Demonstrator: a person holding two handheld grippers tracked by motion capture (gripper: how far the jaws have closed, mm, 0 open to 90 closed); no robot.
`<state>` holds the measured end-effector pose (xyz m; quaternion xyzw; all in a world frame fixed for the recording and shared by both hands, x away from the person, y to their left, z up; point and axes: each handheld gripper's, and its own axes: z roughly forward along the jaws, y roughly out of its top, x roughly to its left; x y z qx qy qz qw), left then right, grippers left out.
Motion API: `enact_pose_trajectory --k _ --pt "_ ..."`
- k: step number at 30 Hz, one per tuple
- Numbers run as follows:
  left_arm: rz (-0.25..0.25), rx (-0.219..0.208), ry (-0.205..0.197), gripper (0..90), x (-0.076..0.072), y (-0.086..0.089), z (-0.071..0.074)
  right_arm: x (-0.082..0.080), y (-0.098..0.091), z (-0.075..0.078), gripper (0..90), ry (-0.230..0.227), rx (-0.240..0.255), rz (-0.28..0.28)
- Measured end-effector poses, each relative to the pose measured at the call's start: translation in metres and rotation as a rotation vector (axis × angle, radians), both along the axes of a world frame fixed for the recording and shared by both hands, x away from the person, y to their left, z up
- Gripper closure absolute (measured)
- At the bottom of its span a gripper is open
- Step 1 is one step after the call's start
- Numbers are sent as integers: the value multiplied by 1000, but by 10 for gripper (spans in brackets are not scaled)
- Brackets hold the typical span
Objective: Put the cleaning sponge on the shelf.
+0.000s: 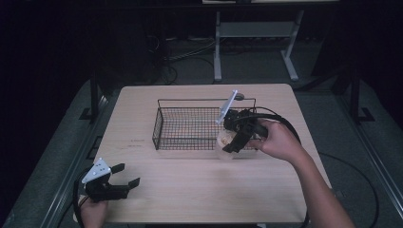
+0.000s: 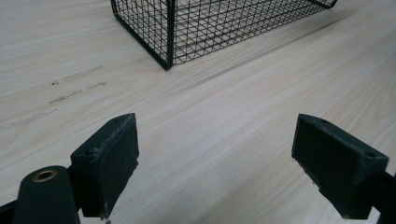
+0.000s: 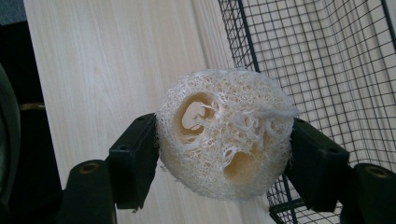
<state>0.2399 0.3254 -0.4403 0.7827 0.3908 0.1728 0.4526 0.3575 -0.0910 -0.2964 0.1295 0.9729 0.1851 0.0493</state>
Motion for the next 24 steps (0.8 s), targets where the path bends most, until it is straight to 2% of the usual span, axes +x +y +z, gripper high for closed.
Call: enact_pose_trajectory --k 17,24 --pt "3 -7 -2 138 0 0 0 13 2 15 313 -14 -4 -9" --pt "3 -5 -1 138 0 1 0 26 3 22 313 -14 -11 -27"
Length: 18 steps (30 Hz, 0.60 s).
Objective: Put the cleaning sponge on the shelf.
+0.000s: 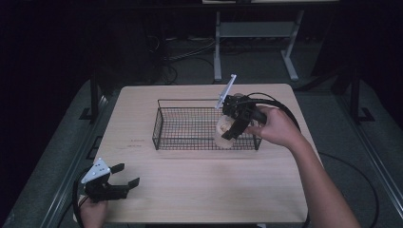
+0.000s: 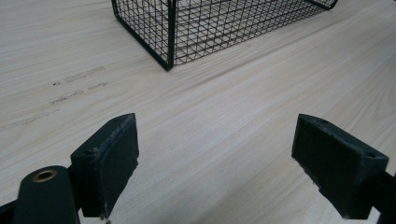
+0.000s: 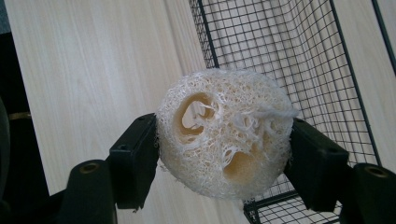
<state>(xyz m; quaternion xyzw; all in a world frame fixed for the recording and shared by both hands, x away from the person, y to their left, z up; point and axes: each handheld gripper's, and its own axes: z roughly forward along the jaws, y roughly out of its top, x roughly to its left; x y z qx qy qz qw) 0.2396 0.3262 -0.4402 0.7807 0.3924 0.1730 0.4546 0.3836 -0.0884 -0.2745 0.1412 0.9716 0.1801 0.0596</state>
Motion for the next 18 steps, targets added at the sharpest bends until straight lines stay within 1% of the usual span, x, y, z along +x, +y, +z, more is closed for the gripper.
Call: enact_pose_trajectory --k 3,9,12,18 --pt "0 -1 0 137 0 0 0 5 2 4 313 -2 1 -7" --pt "-1 -1 1 138 0 0 0 16 9 13 313 -10 -7 -2" --pt "-1 -2 0 138 0 0 0 23 12 15 313 -6 -15 -11" --pt "-1 -3 0 138 1 1 0 35 16 17 313 5 -17 -8"
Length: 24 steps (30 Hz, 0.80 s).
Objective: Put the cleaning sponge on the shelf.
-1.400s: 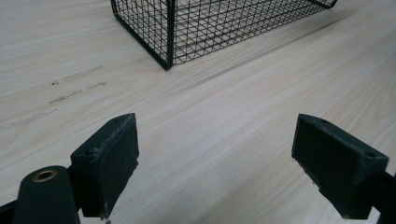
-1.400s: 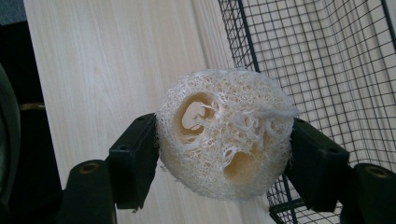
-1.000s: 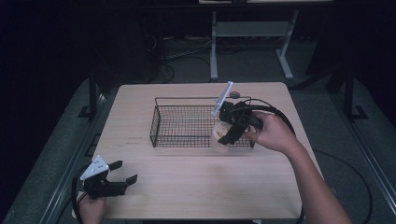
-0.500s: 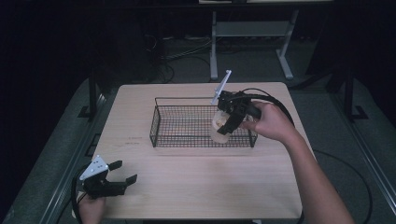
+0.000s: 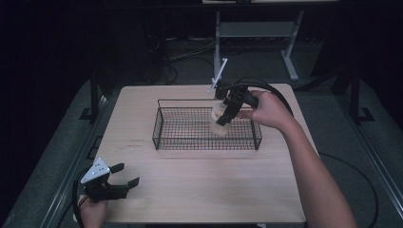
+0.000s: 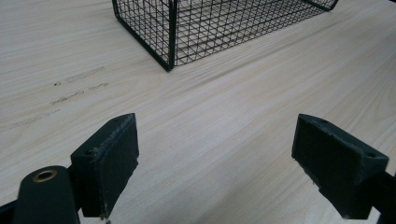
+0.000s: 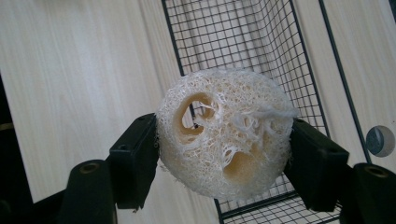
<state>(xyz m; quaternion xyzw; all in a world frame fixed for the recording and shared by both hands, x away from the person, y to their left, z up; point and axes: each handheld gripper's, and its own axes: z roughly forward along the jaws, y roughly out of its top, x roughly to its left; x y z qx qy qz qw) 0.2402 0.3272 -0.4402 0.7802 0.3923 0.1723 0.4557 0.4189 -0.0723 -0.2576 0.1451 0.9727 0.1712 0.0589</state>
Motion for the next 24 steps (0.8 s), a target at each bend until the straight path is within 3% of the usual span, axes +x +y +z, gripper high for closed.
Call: enact_pose_trajectory --k 24 --pt "-1 0 0 138 0 1 0 39 4 -33 313 66 -10 -34"
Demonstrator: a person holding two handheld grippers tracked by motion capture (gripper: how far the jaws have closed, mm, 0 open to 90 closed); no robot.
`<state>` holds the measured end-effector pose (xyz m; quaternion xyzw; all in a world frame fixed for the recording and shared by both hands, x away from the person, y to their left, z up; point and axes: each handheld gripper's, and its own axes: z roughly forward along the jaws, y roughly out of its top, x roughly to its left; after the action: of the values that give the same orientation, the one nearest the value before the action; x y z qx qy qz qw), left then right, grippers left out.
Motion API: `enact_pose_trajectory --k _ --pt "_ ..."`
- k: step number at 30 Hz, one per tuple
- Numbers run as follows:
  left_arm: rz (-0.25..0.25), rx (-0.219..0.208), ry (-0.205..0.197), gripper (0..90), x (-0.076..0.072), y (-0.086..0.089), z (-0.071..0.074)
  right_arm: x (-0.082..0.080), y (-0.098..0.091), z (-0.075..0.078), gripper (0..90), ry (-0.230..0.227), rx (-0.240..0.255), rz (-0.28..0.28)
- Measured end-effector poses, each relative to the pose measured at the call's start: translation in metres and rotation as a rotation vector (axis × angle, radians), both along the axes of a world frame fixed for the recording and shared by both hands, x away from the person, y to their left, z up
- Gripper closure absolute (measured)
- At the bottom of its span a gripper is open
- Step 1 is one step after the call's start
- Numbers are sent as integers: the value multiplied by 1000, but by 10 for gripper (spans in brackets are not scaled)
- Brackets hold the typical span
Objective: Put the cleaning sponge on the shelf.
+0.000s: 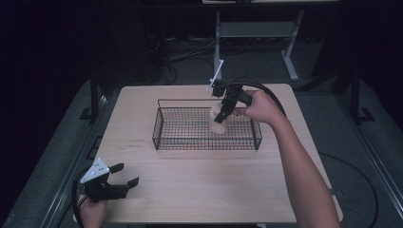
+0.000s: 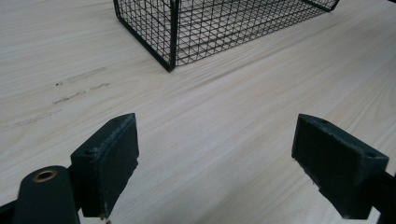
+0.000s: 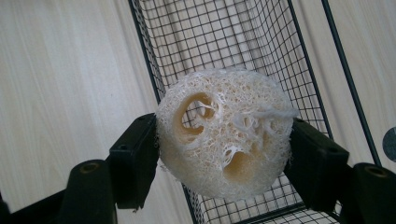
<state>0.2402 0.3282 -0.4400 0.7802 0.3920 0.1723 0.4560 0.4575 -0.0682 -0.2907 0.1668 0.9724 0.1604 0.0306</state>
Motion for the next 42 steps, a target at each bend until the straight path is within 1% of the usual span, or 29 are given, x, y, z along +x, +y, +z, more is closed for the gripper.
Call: enact_pose_trajectory --k 6,9,10,11,12,13,15,18,22,27,28,32,35,39,42 --pt "-1 2 1 138 0 -1 0 6 1 -8 313 13 -18 -17" --pt "-1 2 -1 138 0 -1 0 8 0 -10 313 18 -13 -21" --pt "-1 2 -1 138 0 0 0 10 -1 -13 313 18 -1 -23" --pt "0 1 0 138 0 0 0 11 -1 -14 313 23 0 -26" --pt "0 1 0 137 0 0 0 11 -1 -14 313 23 0 -26" --pt "1 1 -1 138 0 0 0 12 -2 -20 313 29 -2 -36" --pt "1 0 1 137 0 0 0 14 -3 -24 313 37 -1 -36" --pt "1 2 -1 138 0 0 0 16 -3 -30 313 43 -16 -41" --pt "1 1 -1 138 0 0 0 19 -5 -35 313 59 -4 -53" --pt "1 1 -2 138 0 0 0 21 -8 -43 313 68 -6 -62" --pt "1 1 -1 138 0 0 0 21 -8 -45 313 76 -10 -64" --pt "2 2 -4 137 0 -1 0 23 -8 -52 313 83 -29 -65" --pt "3 2 -2 138 0 -1 0 24 -10 -56 313 88 -14 -70" --pt "3 1 -2 138 0 -1 0 26 -13 -61 313 93 -9 -80" --pt "3 2 -1 137 0 -1 0 27 -15 -65 313 98 -14 -88"
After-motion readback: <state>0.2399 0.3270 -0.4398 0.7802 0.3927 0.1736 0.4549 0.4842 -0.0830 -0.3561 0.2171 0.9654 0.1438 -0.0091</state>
